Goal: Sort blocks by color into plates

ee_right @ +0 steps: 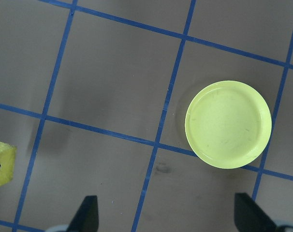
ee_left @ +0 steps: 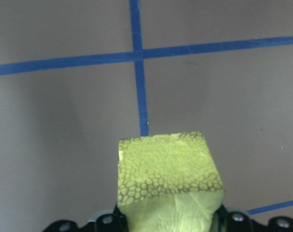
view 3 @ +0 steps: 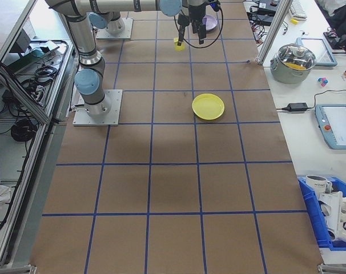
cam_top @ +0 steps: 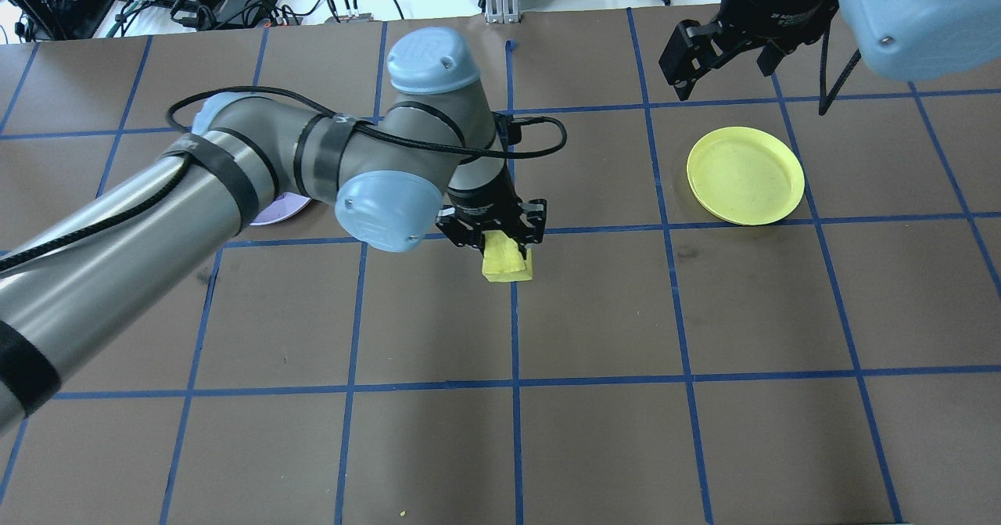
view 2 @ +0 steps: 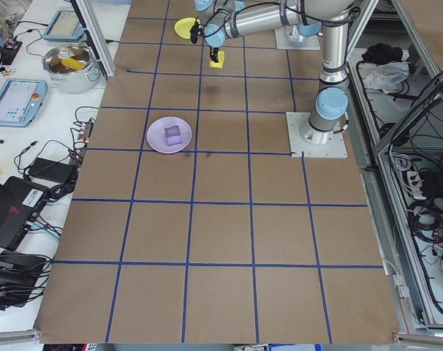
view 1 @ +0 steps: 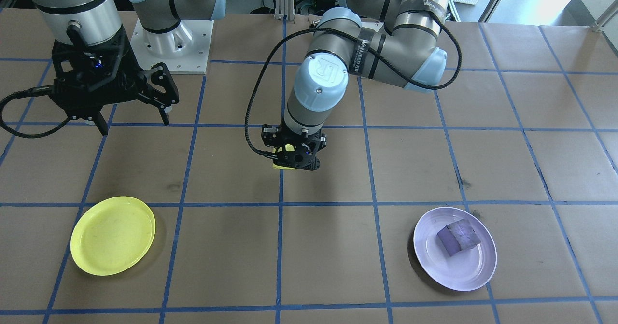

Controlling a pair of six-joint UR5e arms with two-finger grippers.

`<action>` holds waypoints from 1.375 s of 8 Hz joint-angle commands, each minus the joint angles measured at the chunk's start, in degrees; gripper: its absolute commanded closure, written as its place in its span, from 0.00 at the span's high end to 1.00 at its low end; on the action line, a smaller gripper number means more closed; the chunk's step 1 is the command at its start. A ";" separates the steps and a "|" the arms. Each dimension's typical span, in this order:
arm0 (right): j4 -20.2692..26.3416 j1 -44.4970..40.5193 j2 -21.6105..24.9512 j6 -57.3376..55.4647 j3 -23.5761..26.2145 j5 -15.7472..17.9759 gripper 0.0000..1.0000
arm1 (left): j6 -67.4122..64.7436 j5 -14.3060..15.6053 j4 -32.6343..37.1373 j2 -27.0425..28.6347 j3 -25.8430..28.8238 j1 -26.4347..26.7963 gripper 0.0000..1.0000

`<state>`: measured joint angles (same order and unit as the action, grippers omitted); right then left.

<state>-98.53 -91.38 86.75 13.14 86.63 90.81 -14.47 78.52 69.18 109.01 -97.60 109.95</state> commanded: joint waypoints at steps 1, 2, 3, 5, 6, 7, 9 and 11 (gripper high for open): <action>0.45 1.38 -0.09 0.83 0.11 0.41 1.00 | -4.41 0.31 -5.42 3.83 0.83 7.81 0.09; 1.75 2.34 -0.18 2.22 0.20 0.50 1.00 | -6.00 0.23 -7.72 4.98 0.92 8.78 0.09; 2.46 3.22 -0.18 3.02 0.20 0.33 1.00 | -6.97 -0.29 -7.83 5.51 0.75 9.49 0.10; 2.38 3.31 -0.27 3.12 0.20 0.50 1.00 | -9.88 0.14 -8.44 8.58 1.01 10.55 0.11; 2.38 3.31 -0.35 3.55 0.29 0.16 1.00 | -10.23 0.23 -11.76 9.64 1.01 10.55 0.12; 2.38 3.31 -0.35 3.56 0.29 0.24 1.00 | -10.14 -0.47 -12.22 9.99 1.79 9.85 0.14; 2.30 3.31 -0.44 3.64 0.47 -0.11 1.00 | -11.02 -0.04 -11.35 10.96 3.56 10.37 0.87; 4.21 3.31 -0.35 3.03 0.56 0.24 1.00 | -10.93 0.05 -12.14 11.05 3.65 10.46 1.00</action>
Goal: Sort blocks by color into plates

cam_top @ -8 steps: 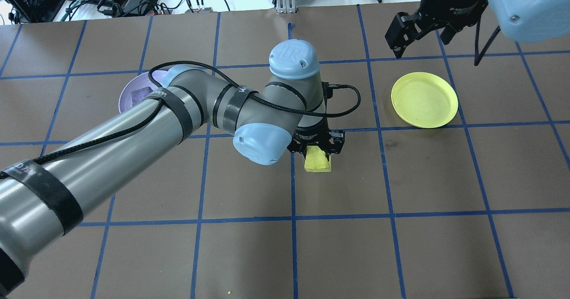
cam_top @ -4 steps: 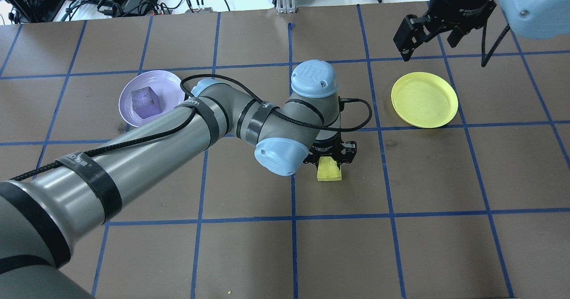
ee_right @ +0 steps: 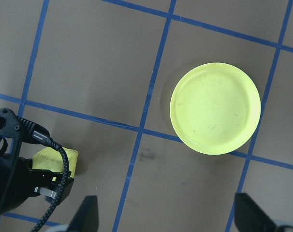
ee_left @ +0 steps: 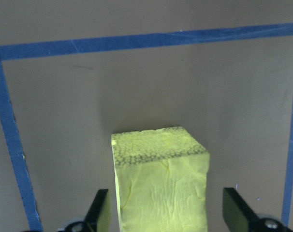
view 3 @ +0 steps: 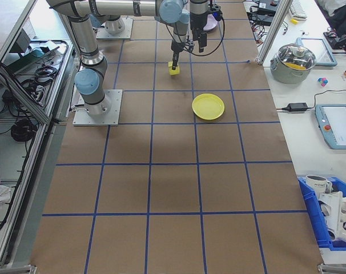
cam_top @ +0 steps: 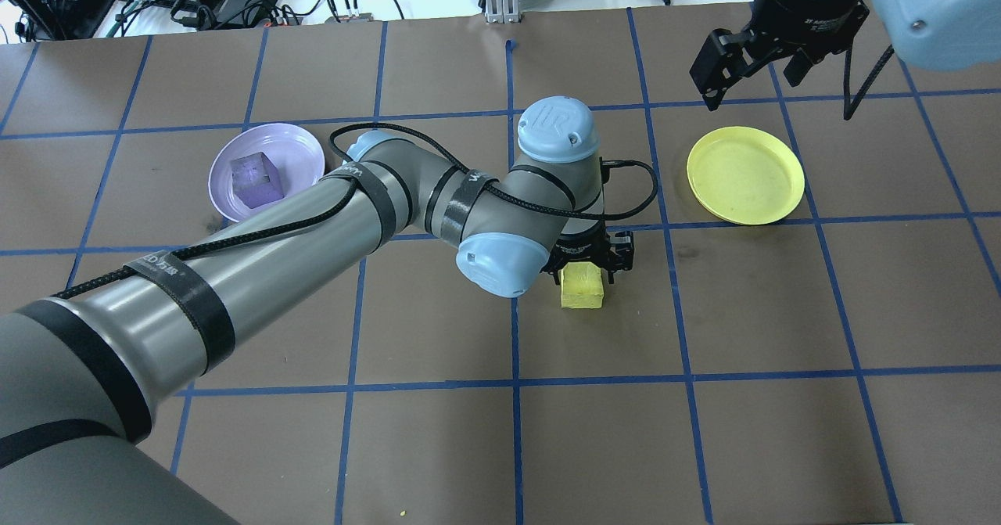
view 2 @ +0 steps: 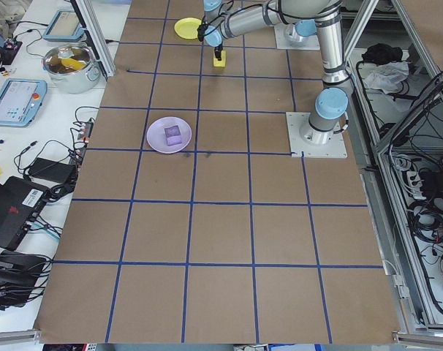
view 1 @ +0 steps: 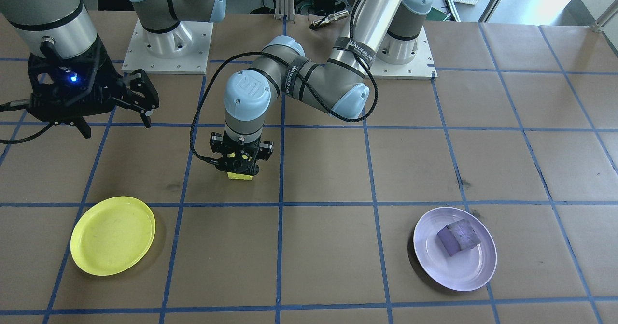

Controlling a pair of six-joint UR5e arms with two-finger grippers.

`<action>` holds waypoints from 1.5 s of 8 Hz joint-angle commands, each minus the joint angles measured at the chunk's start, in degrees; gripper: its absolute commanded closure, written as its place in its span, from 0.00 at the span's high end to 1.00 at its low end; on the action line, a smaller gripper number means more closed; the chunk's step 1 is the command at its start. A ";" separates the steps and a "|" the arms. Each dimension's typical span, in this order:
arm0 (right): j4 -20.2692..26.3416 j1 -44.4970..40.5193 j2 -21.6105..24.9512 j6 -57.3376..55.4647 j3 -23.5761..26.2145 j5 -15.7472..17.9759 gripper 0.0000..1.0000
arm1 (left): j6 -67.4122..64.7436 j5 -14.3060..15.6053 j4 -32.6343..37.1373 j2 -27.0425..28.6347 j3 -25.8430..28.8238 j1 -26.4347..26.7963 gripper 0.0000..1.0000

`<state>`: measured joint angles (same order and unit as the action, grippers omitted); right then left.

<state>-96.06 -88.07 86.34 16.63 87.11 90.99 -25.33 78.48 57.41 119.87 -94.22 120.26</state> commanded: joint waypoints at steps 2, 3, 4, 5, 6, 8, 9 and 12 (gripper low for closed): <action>3.77 0.00 0.05 -0.37 0.07 -0.19 1.00 | 0.62 -0.26 0.15 -1.99 0.88 -0.64 1.00; 3.69 0.00 -0.29 0.07 0.07 -0.63 1.00 | 0.98 -0.35 0.41 -3.49 0.88 -1.34 1.00; 3.77 0.00 -0.64 -0.54 0.07 -0.64 1.00 | 3.24 -0.35 2.51 -5.15 0.88 -3.61 1.00; 3.86 0.00 -0.74 -0.54 0.07 -0.64 1.00 | 9.10 -0.35 5.05 -7.17 0.80 -6.50 1.00; 4.82 0.00 -0.65 -1.41 0.07 -0.72 1.00 | 13.51 -1.48 8.99 -10.24 0.88 -10.62 1.00; 5.80 -0.52 -0.30 -12.00 1.03 -1.16 1.00 | 21.68 -2.02 19.43 -16.22 1.40 -22.29 1.00; 5.62 -0.78 -0.47 -13.19 2.52 -1.08 1.00 | 24.42 -1.67 24.88 -18.51 3.58 -27.31 1.00; 5.53 -2.79 -0.47 -19.82 3.85 -6.53 1.00 | 24.63 8.77 41.43 -24.92 13.35 -29.56 1.00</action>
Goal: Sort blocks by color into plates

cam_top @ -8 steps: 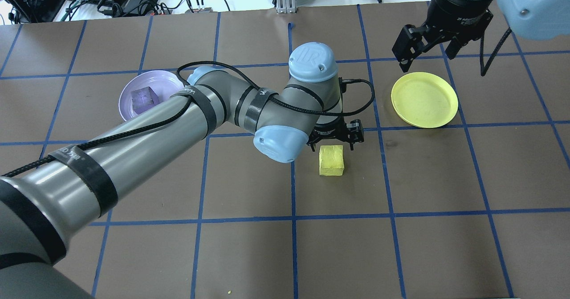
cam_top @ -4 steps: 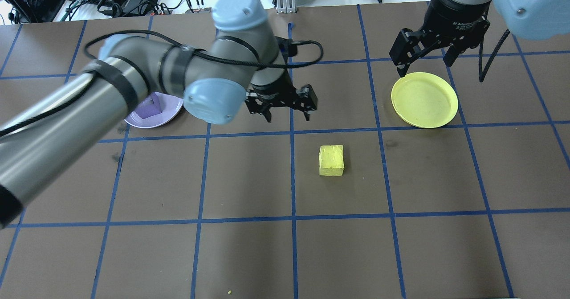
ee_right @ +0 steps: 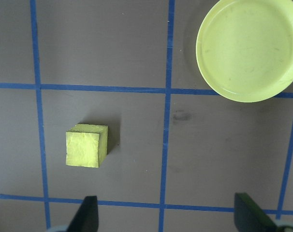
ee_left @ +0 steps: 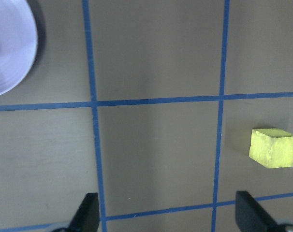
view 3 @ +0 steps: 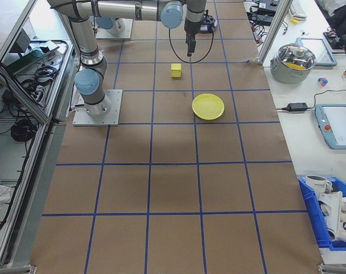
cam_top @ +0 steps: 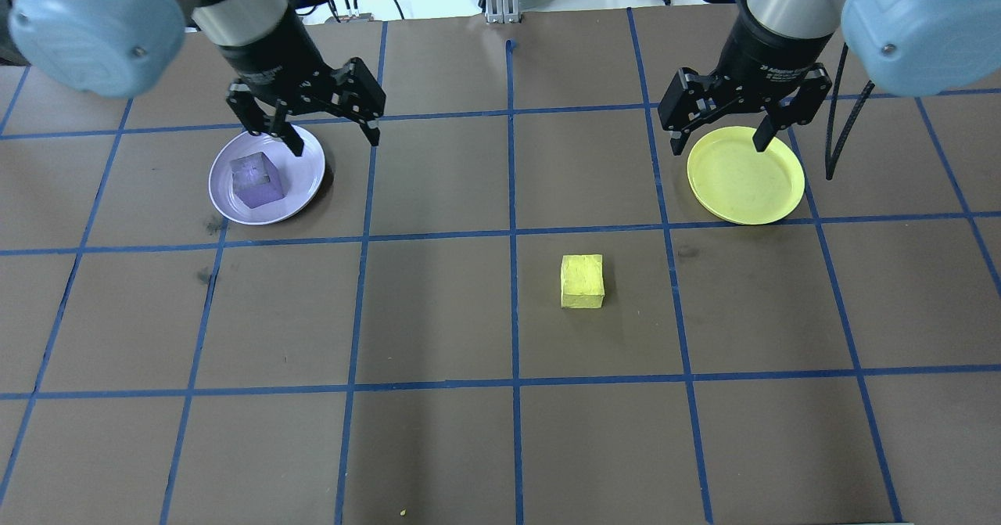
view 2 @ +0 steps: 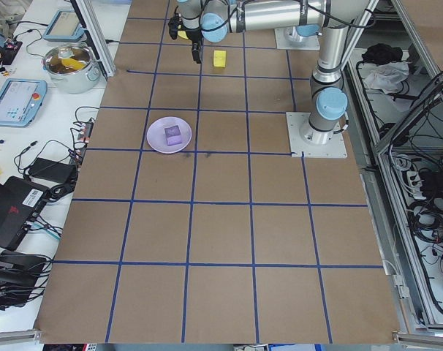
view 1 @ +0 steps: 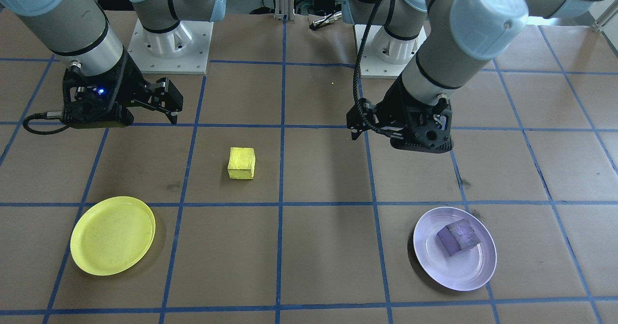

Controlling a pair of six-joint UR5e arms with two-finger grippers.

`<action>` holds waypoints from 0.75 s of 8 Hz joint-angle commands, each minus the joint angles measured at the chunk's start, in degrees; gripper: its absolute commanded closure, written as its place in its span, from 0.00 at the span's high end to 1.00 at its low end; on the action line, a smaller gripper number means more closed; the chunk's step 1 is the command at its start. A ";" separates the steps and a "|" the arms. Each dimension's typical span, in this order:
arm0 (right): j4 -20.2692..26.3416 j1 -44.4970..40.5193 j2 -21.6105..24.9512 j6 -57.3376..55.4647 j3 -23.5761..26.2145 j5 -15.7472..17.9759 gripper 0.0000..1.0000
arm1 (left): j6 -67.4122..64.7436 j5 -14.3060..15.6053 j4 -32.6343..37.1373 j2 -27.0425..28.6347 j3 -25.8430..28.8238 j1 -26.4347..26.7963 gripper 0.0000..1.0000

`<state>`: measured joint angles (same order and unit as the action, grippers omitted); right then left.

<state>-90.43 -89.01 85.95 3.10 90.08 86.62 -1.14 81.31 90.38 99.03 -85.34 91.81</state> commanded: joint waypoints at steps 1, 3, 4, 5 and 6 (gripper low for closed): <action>-0.36 -4.48 -0.17 -10.45 1.84 -1.90 1.00 | 0.35 5.53 8.41 -6.90 4.48 -1.54 1.00; -9.44 -8.44 -0.26 -13.19 7.70 -2.16 1.00 | -0.35 5.27 8.06 -8.06 4.75 -1.54 1.00; -15.33 -10.28 -0.69 -15.47 12.44 -2.07 1.00 | -0.27 5.53 6.23 -8.42 5.18 -1.54 1.00; -18.35 -11.78 -2.18 -16.28 15.01 -1.90 1.00 | -0.18 5.79 4.55 -8.68 4.75 -1.54 1.00; -18.99 -12.67 -4.37 -21.42 15.21 -2.42 1.00 | -0.27 5.88 4.54 -9.29 4.49 -1.37 1.00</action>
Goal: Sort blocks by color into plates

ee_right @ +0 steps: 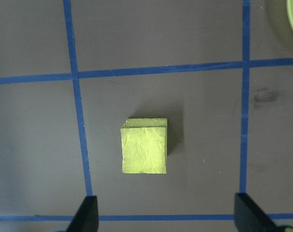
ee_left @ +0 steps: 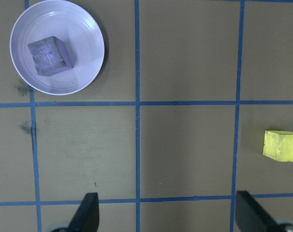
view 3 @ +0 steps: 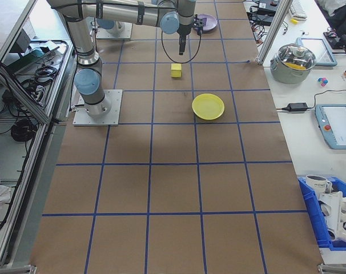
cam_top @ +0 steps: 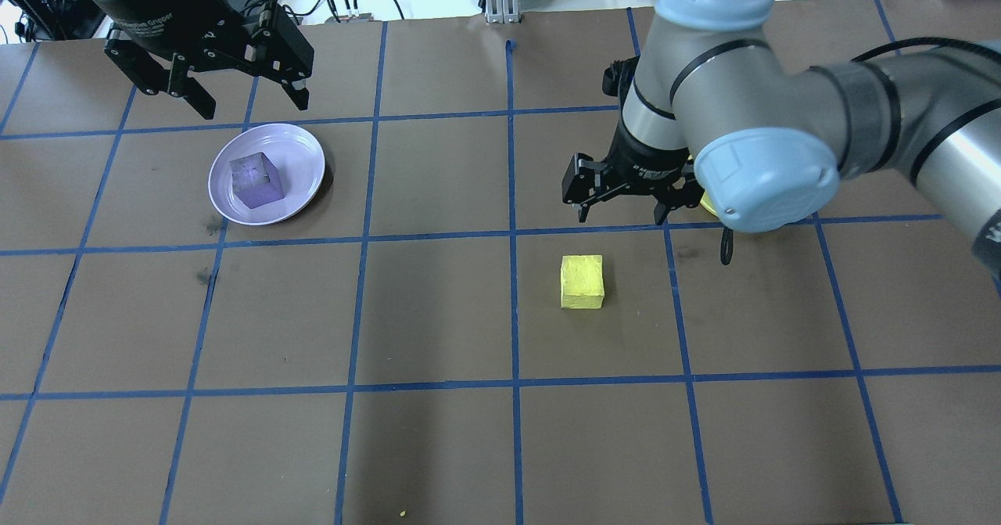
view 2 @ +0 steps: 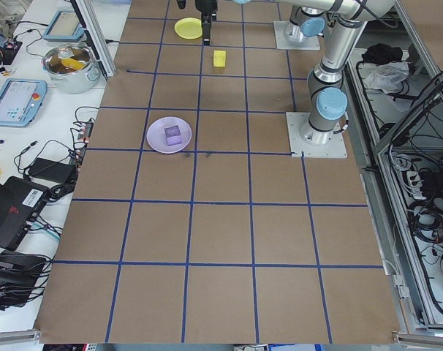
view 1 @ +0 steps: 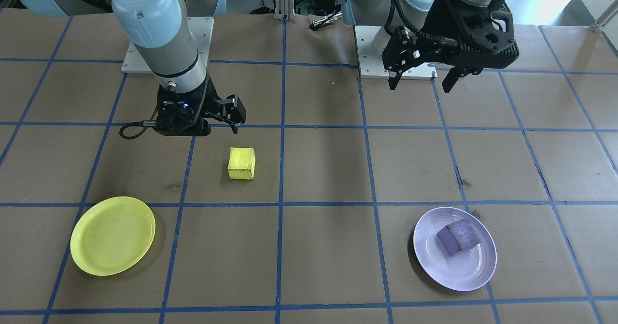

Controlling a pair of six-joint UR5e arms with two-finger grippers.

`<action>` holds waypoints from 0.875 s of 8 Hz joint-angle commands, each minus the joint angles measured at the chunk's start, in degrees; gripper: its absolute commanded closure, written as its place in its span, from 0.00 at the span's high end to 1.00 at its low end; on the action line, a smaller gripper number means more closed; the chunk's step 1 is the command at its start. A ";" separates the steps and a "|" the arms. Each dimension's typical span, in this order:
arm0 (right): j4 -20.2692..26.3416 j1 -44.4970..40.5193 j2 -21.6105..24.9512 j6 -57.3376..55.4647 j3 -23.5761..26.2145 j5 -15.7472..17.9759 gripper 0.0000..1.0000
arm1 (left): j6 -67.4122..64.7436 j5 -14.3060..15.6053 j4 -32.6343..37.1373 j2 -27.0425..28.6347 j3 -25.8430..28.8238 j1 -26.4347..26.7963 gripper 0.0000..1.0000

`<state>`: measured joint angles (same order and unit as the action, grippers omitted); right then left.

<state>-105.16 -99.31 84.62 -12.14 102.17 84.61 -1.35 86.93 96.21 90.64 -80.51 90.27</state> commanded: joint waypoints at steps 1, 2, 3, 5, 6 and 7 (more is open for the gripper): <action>-4.88 -3.42 -5.50 -10.24 3.03 -0.58 1.00 | 0.20 0.43 -1.37 -1.60 -0.35 0.43 1.00; -5.32 -5.17 -7.96 -10.19 3.03 0.11 1.00 | 0.38 0.52 -2.68 -1.35 -0.35 0.43 1.00; -6.45 -6.23 -10.77 -10.62 3.03 0.29 1.00 | 0.29 0.61 -3.65 -1.95 -0.43 0.43 1.00; -9.26 -6.33 -14.39 -10.19 3.30 0.47 1.00 | -0.06 0.43 -5.05 -2.75 -0.52 0.52 1.00; -9.36 -6.33 -14.40 -9.32 3.30 3.26 1.00 | 0.20 0.43 -5.59 -2.84 -0.52 0.52 1.00; -9.36 -6.33 -14.31 -6.61 3.21 4.76 1.00 | 0.38 0.43 -5.59 -3.36 -0.61 0.52 1.00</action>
<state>-113.98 -105.58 70.83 -21.82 105.40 86.43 -1.22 87.39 91.24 87.92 -81.03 90.76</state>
